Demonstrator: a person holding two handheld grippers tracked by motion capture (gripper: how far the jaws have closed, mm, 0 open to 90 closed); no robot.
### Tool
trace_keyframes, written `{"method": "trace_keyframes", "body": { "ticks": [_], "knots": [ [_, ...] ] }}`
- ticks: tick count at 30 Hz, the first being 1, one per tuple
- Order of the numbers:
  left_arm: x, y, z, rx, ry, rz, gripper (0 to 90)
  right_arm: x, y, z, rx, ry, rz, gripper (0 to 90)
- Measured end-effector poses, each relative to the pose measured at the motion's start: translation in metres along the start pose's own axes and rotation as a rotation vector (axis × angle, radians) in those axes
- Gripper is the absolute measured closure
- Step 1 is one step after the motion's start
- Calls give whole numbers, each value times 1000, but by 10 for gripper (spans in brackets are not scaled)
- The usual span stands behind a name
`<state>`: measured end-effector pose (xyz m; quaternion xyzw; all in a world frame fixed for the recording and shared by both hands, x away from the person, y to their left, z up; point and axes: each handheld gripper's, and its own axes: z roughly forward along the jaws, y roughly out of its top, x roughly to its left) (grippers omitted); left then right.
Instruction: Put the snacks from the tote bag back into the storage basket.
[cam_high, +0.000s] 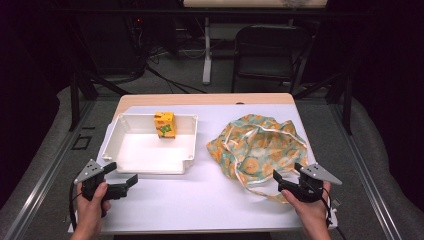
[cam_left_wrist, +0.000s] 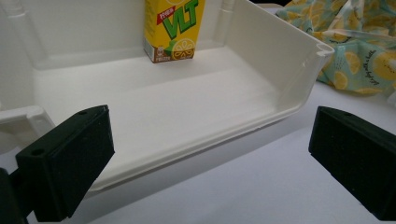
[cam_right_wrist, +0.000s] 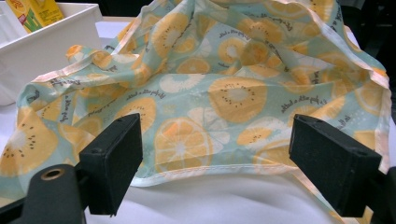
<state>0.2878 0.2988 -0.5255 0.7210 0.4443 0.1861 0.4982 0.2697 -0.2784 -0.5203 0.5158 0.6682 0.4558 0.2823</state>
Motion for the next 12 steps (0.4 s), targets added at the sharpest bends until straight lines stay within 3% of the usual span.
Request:
{"method": "trace_keyframes", "body": {
  "ticks": [12],
  "knots": [
    [-2, -1, 3, 15, -2, 7, 2, 0, -1, 1, 3, 4, -7, 166]
  ]
}}
